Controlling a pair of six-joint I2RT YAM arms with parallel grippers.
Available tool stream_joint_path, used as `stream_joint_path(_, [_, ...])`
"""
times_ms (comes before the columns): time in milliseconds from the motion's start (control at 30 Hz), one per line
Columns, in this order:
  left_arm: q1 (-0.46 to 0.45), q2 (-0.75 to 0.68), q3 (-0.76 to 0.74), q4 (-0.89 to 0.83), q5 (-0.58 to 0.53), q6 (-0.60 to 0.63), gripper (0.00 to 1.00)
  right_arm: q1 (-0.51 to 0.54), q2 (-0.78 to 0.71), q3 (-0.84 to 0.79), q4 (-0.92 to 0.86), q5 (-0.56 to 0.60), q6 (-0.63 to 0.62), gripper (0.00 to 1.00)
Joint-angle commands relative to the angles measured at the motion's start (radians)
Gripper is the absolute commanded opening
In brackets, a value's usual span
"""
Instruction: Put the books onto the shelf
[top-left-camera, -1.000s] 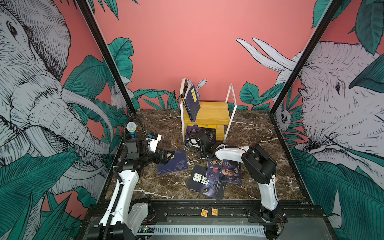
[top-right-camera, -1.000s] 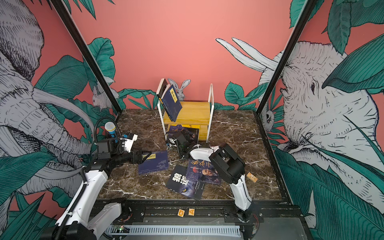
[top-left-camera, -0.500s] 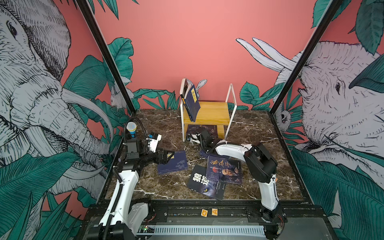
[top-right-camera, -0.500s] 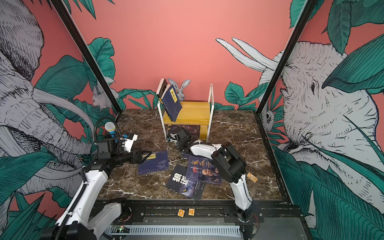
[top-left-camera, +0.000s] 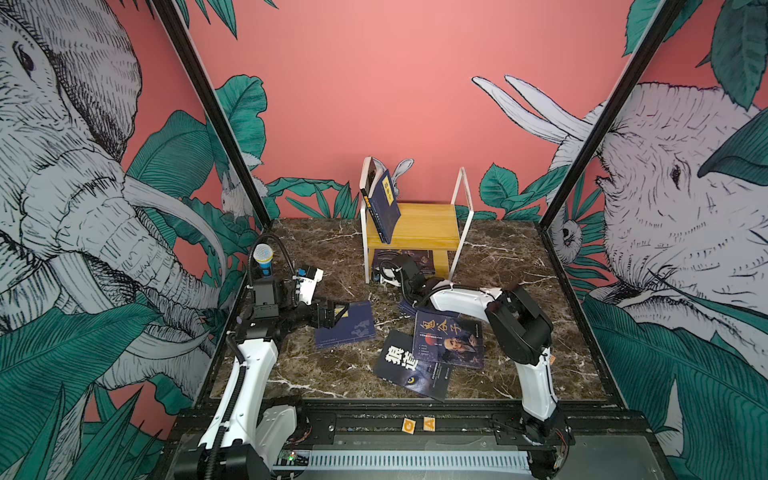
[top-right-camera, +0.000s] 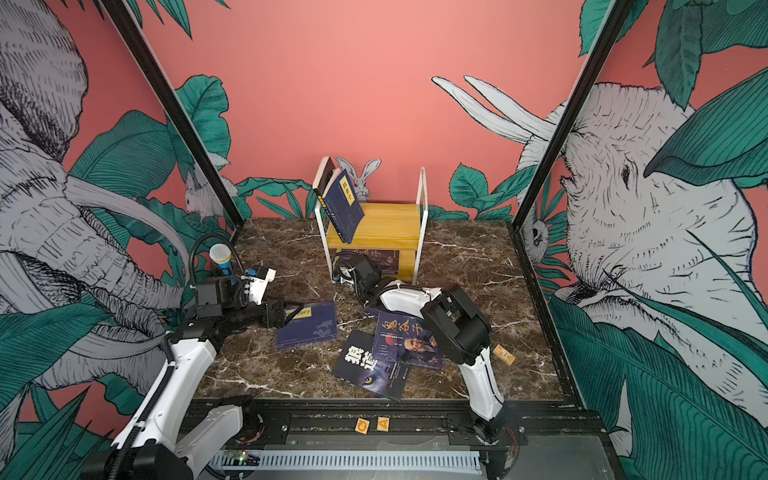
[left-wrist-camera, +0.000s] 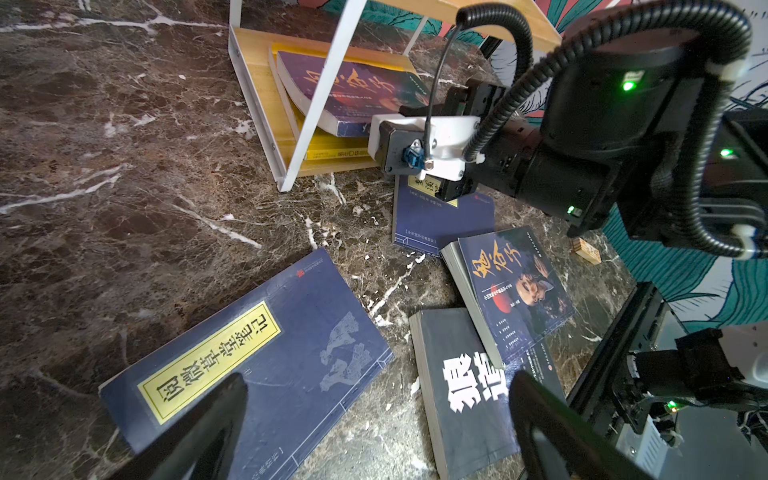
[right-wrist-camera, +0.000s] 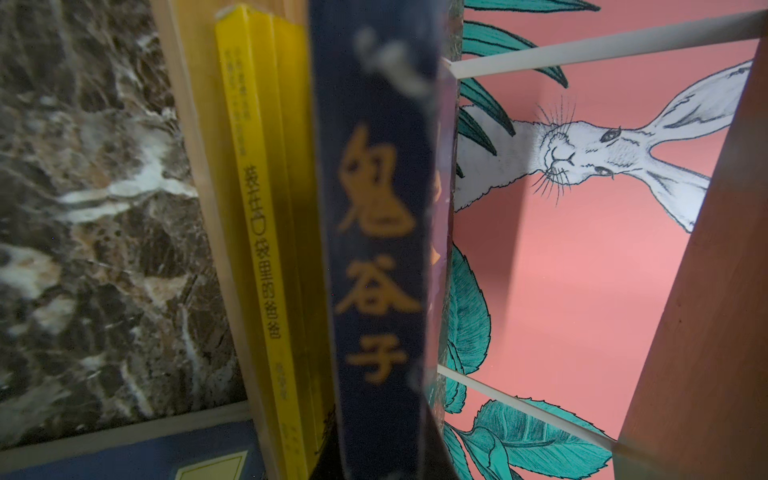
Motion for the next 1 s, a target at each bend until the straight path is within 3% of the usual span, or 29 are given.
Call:
stream_joint_path(0, [0.003, 0.006, 0.026, -0.003, 0.012, 0.021, 0.99, -0.007, 0.010, 0.014, 0.043, -0.021, 0.009, 0.04])
stream_joint_path(200, [0.003, 0.009, 0.027, -0.006, 0.014, 0.021, 0.99, -0.012, 0.026, 0.043, 0.006, -0.002, 0.026, 0.15])
stream_joint_path(367, [0.004, 0.010, 0.025, 0.001, 0.011, 0.021, 0.99, -0.012, -0.002, 0.063, -0.110, -0.054, 0.073, 0.49])
stream_joint_path(500, [0.007, 0.013, 0.029, 0.002, 0.016, 0.011, 0.99, -0.012, -0.023, 0.088, -0.211, -0.121, 0.129, 0.62])
stream_joint_path(767, [0.010, 0.000, 0.026, -0.001, 0.015, 0.013, 0.99, -0.014, -0.016, 0.143, -0.327, -0.185, 0.167, 0.72])
stream_joint_path(967, [0.012, -0.002, 0.028, -0.007, 0.018, 0.012, 0.99, -0.023, -0.043, 0.162, -0.424, -0.252, 0.202, 0.74])
